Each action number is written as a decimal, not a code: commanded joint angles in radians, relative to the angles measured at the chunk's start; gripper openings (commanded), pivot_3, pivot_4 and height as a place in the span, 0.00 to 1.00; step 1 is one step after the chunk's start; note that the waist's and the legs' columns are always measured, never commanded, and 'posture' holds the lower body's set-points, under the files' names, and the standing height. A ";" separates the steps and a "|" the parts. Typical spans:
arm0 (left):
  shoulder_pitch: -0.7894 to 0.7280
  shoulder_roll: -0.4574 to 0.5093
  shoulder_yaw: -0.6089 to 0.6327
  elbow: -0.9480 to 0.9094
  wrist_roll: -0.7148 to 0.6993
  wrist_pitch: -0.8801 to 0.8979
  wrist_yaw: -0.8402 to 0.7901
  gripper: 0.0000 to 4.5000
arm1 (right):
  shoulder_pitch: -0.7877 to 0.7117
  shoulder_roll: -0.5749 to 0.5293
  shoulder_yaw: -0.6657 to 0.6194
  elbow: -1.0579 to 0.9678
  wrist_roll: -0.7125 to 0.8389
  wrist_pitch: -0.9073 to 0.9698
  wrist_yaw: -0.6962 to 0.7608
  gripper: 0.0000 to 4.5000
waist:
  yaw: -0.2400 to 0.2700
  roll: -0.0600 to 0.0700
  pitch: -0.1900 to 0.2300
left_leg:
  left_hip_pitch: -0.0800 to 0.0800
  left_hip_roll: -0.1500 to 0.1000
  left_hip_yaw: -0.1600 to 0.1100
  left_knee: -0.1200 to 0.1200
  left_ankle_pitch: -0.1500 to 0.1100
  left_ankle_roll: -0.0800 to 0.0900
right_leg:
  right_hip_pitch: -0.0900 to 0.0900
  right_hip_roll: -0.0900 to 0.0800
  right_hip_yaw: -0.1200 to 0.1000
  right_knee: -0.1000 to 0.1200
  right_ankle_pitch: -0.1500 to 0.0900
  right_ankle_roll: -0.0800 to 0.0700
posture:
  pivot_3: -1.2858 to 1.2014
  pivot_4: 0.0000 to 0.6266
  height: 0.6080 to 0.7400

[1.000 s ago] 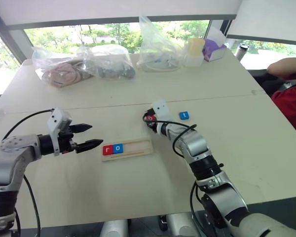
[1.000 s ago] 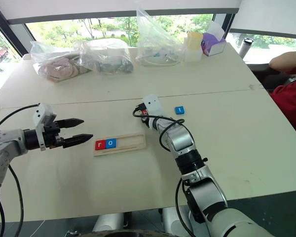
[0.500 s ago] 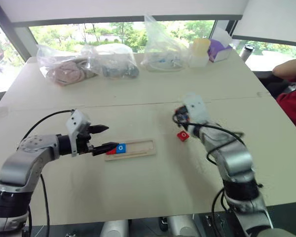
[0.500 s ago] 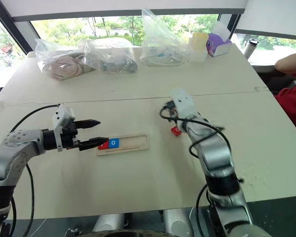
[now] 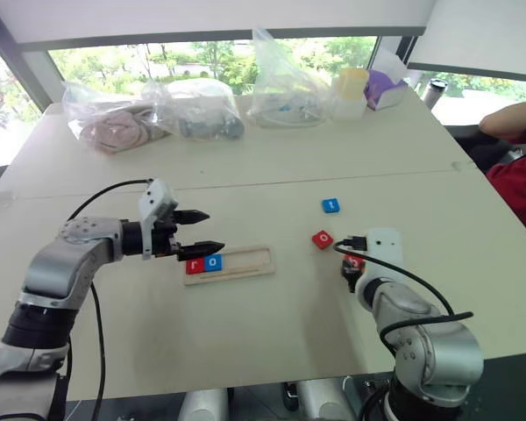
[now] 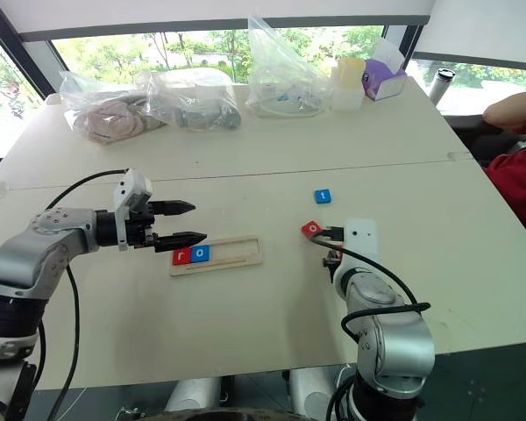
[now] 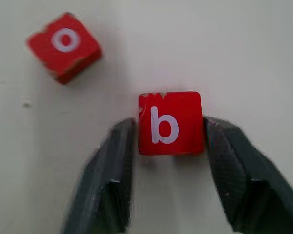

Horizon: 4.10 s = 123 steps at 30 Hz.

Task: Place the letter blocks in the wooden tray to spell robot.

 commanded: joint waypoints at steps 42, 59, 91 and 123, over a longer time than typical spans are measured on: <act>0.357 0.257 0.278 -0.410 -0.248 0.250 0.025 1.00 | -0.116 -0.888 0.136 1.036 0.230 -1.539 1.329 0.26 | 0.003 -0.002 0.003 | 0.004 0.001 0.006 -0.007 -0.003 0.005 | 0.005 0.001 0.003 -0.010 0.001 0.000 | 0.52 0.24 1.00; 0.438 0.245 0.359 -0.419 -0.242 0.230 0.096 1.00 | -0.297 -0.812 0.175 0.778 0.328 -1.164 1.257 0.26 | -0.001 -0.001 0.003 | 0.005 0.001 0.006 -0.007 -0.003 0.005 | 0.005 0.002 0.003 -0.009 0.001 -0.001 | 0.52 0.24 1.00; 0.573 0.268 0.446 -0.499 -0.271 0.239 0.126 1.00 | -0.604 -0.330 0.656 0.987 0.061 -1.182 1.152 0.26 | 0.001 -0.002 0.003 | 0.002 0.002 0.004 -0.008 -0.001 0.001 | 0.000 0.001 0.001 -0.007 0.005 -0.002 | 0.52 0.24 1.00; 0.542 0.221 0.376 -0.500 -0.259 0.222 0.182 1.00 | -0.675 -0.313 0.625 1.166 0.024 -1.261 1.207 0.26 | 0.000 -0.002 0.002 | 0.002 0.002 0.004 -0.008 -0.001 0.001 | 0.000 0.001 0.001 -0.007 0.006 -0.002 | 0.52 0.24 1.00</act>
